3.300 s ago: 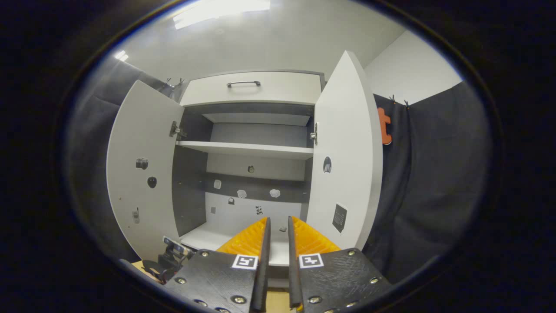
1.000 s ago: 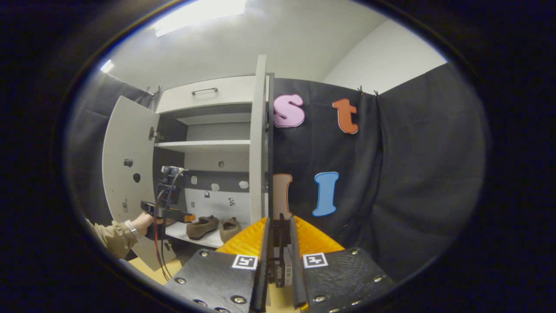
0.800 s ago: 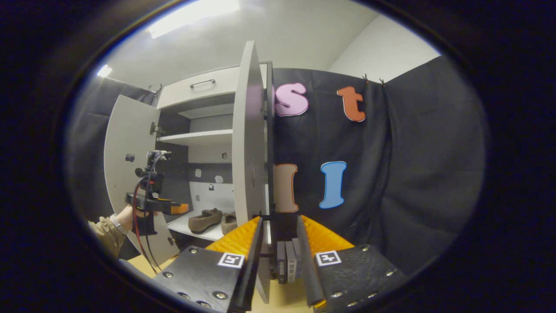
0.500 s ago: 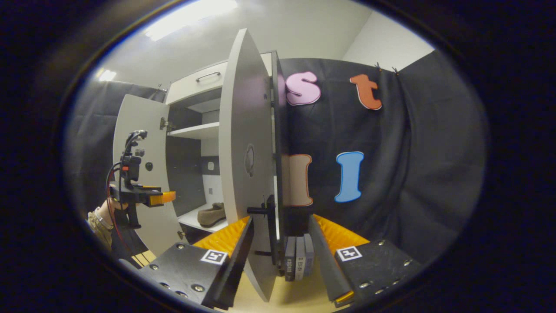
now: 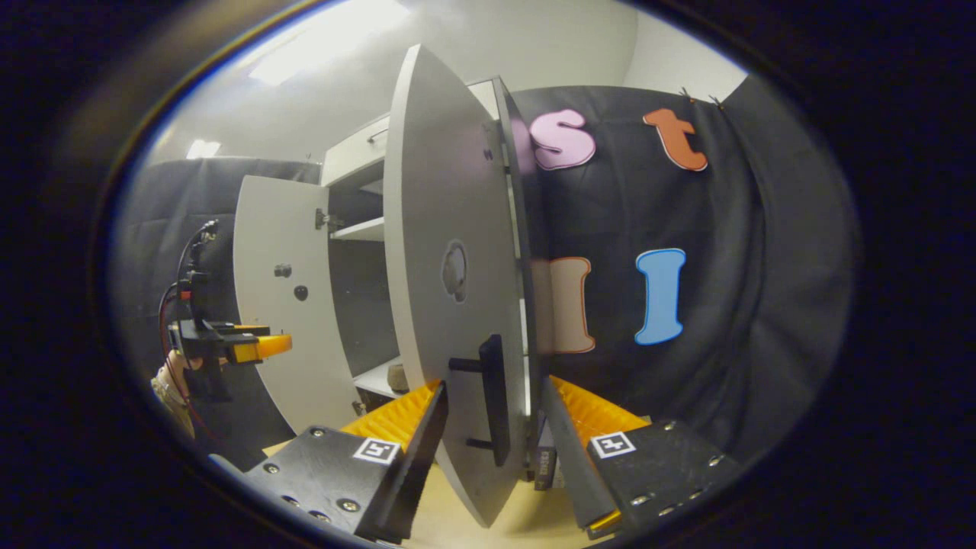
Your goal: Grab one shoe with the right hand and put it into the shoe cabinet, grab the other shoe with the left hand and put it into the shoe cabinet; then close the right door with the right hand and the left door with the left hand.
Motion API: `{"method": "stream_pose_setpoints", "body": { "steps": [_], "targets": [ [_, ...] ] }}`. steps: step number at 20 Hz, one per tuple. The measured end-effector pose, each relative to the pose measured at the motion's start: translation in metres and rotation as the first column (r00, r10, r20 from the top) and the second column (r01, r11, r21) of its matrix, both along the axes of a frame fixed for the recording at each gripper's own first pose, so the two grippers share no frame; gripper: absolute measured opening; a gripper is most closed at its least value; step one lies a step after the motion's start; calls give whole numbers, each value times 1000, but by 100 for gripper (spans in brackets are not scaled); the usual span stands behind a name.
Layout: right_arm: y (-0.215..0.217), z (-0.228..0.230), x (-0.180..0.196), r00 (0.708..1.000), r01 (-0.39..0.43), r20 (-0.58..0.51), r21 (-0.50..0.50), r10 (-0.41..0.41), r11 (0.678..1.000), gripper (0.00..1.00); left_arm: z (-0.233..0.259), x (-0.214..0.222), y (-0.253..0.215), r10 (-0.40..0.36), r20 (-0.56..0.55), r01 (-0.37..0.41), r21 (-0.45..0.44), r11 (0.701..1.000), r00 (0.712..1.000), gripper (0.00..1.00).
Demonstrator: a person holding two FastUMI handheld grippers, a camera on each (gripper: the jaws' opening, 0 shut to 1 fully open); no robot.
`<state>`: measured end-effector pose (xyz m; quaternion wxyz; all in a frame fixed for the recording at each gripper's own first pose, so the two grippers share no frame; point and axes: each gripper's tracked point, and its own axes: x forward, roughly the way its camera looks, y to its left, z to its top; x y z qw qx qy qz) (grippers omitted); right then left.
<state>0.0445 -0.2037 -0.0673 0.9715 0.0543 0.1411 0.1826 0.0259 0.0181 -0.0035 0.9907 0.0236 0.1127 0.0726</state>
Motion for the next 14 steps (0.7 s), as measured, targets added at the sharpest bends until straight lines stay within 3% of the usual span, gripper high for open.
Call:
{"method": "stream_pose_setpoints", "body": {
  "steps": [1, 9, 14],
  "targets": [
    [7, 0, 0, 1000, -13, -2, 5, 13, 1000, 76, 0, -3, 3, 4, -1, -4, 5, 1000, 1000, 98],
    [68, -10, 11, 995, -98, -24, 27, 98, 995, 76, 8, -7, 15, -22, 21, 23, -50, 998, 1000, 98],
    [104, -17, 20, 992, -115, -43, 51, 118, 992, 76, 15, -3, 28, -53, 47, 54, -36, 998, 998, 100]
  ]
}}
